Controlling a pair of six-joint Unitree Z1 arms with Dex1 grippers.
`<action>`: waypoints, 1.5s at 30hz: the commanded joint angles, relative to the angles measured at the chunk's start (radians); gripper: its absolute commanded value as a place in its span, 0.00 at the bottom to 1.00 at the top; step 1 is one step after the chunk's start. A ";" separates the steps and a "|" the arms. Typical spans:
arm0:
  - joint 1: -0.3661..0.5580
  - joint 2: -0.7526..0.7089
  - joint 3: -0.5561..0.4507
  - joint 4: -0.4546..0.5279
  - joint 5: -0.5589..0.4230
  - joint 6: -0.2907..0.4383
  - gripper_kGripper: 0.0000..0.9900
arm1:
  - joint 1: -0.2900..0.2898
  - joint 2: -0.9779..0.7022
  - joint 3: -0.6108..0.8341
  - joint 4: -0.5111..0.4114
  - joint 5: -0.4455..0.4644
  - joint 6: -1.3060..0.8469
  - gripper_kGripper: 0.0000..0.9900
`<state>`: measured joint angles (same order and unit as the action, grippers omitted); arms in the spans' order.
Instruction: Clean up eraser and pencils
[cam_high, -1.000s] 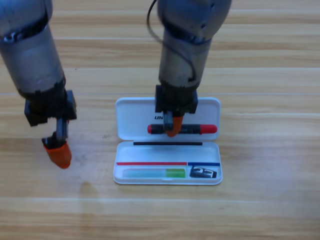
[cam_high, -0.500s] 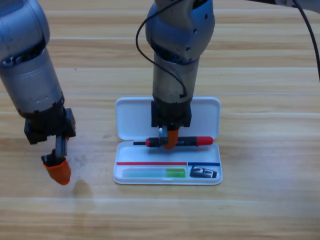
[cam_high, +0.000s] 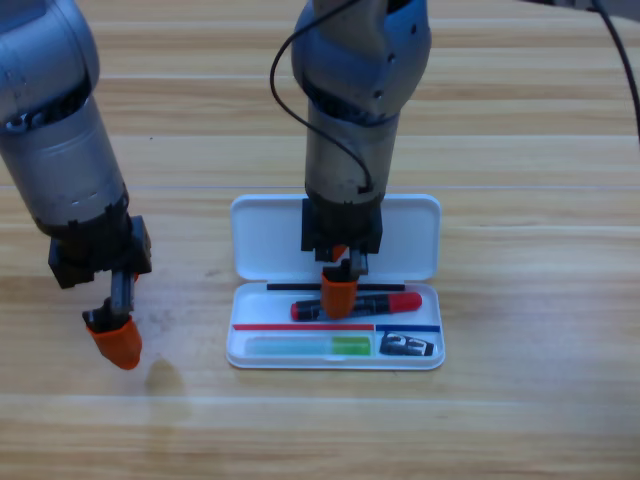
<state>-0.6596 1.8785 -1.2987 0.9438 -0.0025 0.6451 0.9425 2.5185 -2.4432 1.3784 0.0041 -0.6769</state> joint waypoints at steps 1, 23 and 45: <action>0.020 -0.021 -0.001 -0.003 -0.001 0.011 0.99 | 0.038 -0.173 0.078 0.028 0.076 0.008 1.00; 0.351 0.154 -0.320 -0.048 -0.329 0.260 0.00 | 0.036 -1.018 0.943 -0.498 0.251 0.321 1.00; 0.374 0.696 -0.826 0.372 -0.735 0.400 0.00 | 0.036 -1.061 1.020 -0.521 0.316 0.329 1.00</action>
<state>-0.2435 2.5226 -2.1249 1.2932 -0.7072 1.0314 0.9661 1.4964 -1.4561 0.8710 0.2965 -0.3609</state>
